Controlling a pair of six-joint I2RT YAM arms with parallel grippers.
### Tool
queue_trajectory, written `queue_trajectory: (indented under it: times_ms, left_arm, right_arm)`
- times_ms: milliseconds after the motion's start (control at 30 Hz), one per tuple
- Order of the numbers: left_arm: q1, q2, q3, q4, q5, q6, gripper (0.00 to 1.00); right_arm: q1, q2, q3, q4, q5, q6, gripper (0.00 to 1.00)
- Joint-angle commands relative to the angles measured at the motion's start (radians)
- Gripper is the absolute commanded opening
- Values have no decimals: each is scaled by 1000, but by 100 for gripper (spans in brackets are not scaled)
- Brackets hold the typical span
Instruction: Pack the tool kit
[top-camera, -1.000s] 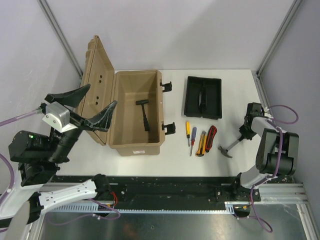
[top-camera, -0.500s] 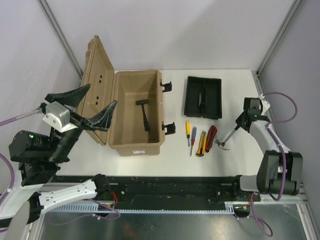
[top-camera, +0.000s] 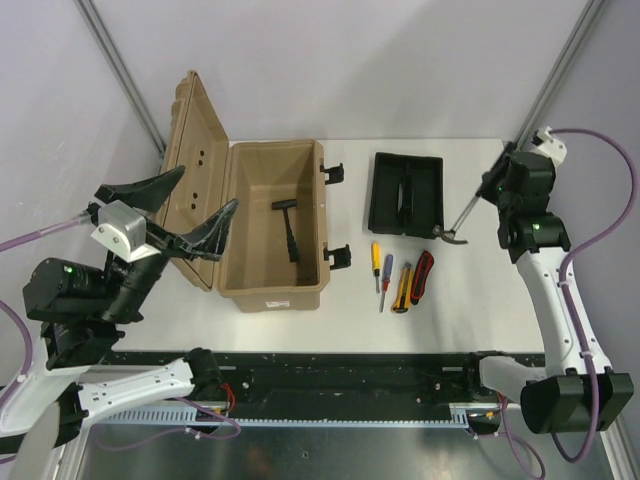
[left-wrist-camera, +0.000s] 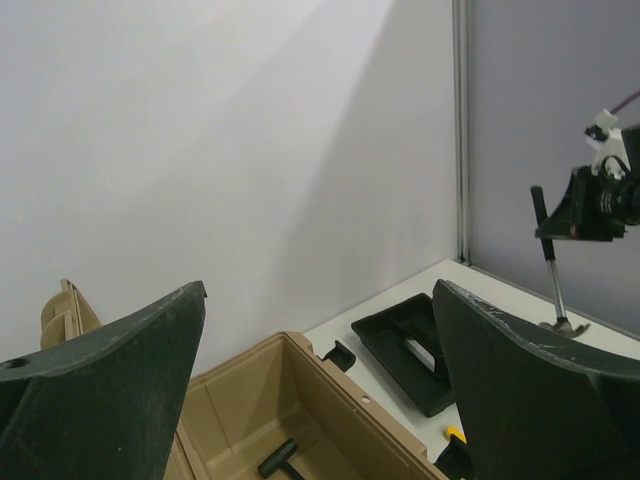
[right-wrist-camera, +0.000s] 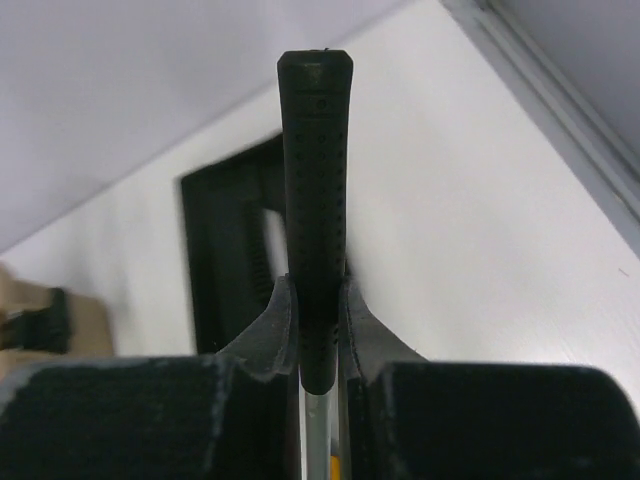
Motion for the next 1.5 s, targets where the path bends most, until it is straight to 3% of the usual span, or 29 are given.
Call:
queue_trajectory:
  times_ms: [0,367,733,1067,1467]
  left_arm:
    - [-4,8,5,35,12,19,99]
    - [-4,-2,21,40,20,27,99]
    - [-4,5,32,41,19,40,99]
    - [-4,-9,17,41,17,35,99]
    - [-4,-44,-7,40,7,24,99]
  right_arm:
    - [134,7,177,36,-14,-12,0]
    - [555,327,562,123,97,-44,0]
    - [852,827,940,82,140,-28,0]
    - [929,1241,1255,-87,140,104,0]
    - [944,1401,1251,-118,145,177,3]
